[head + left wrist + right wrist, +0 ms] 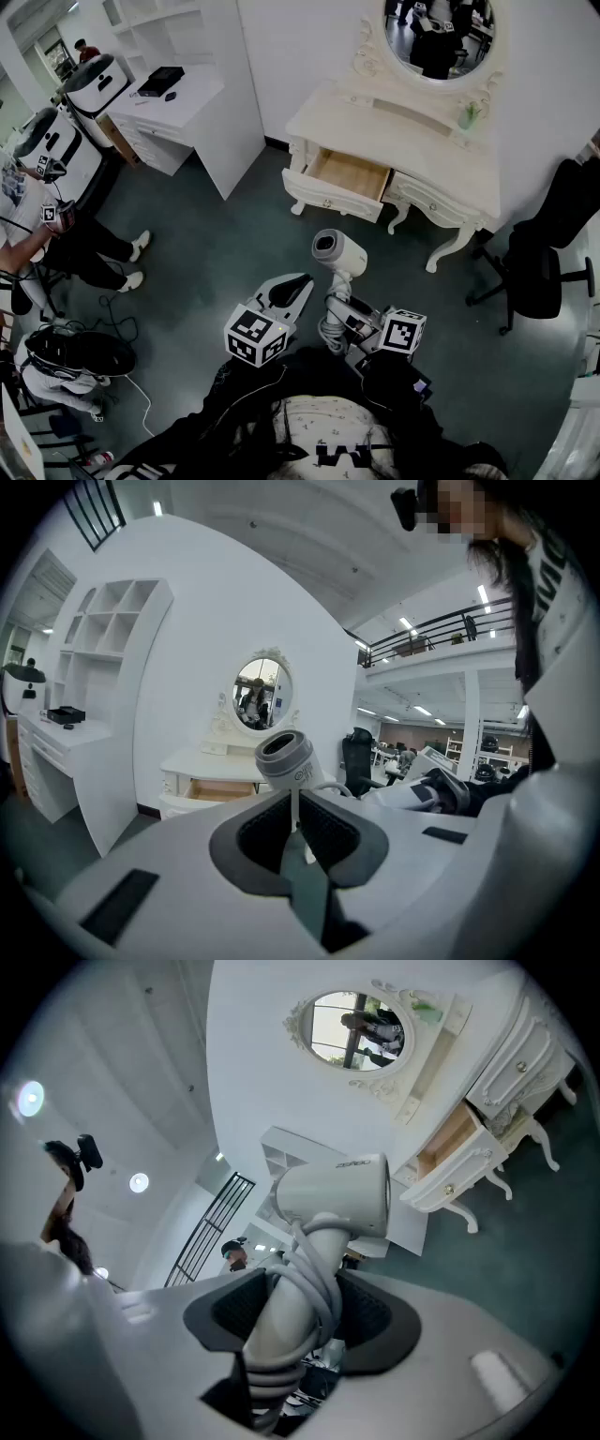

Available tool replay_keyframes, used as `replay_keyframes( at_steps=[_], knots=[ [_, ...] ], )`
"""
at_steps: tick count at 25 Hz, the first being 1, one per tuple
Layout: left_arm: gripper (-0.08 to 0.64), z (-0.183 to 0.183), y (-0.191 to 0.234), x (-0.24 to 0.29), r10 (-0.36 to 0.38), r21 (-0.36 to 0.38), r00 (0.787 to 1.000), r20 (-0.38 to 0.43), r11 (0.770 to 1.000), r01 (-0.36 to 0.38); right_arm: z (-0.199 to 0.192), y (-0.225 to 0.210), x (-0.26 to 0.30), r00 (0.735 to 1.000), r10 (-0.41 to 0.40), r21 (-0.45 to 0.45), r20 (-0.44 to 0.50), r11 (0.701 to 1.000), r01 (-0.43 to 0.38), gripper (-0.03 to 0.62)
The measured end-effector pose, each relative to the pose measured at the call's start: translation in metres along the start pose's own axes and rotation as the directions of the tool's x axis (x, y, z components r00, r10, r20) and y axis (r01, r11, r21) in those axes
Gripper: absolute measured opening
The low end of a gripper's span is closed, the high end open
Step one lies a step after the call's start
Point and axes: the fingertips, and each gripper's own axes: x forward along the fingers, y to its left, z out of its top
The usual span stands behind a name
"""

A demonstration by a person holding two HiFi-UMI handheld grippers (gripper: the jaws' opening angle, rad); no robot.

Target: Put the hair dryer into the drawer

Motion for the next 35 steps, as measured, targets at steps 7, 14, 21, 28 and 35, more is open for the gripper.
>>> replay_keyframes(
  at_steps=[7, 14, 21, 28, 35],
  knots=[
    [0.026, -0.008, 0.009, -0.02, 0.006, -0.005, 1.0, 0.001, 1.0, -0.006, -0.016, 0.01, 0.015, 1.0, 0.025, 0.014, 0.005, 1.0, -0.025, 0.242],
    [0.026, -0.012, 0.011, -0.034, -0.013, 0.005, 1.0, 0.013, 1.0, 0.013, -0.03, 0.019, 0.021, 0.997, 0.062, 0.044, 0.044, 0.997, -0.064, 0.242],
    [0.026, -0.018, 0.009, -0.043, -0.032, 0.014, 0.999, 0.009, 0.999, 0.032, -0.032, 0.025, 0.019, 0.995, 0.066, 0.013, 0.072, 0.998, -0.067, 0.242],
    [0.026, -0.019, 0.015, -0.046, -0.036, 0.011, 0.999, 0.006, 0.999, 0.036, -0.028, 0.022, 0.023, 0.996, 0.044, 0.019, 0.08, 0.999, -0.046, 0.242],
    [0.026, -0.01, 0.031, -0.026, -0.005, -0.005, 1.0, 0.01, 1.0, 0.005, -0.005, 0.012, 0.027, 0.996, 0.039, 0.029, 0.076, 0.999, -0.041, 0.242]
  ],
)
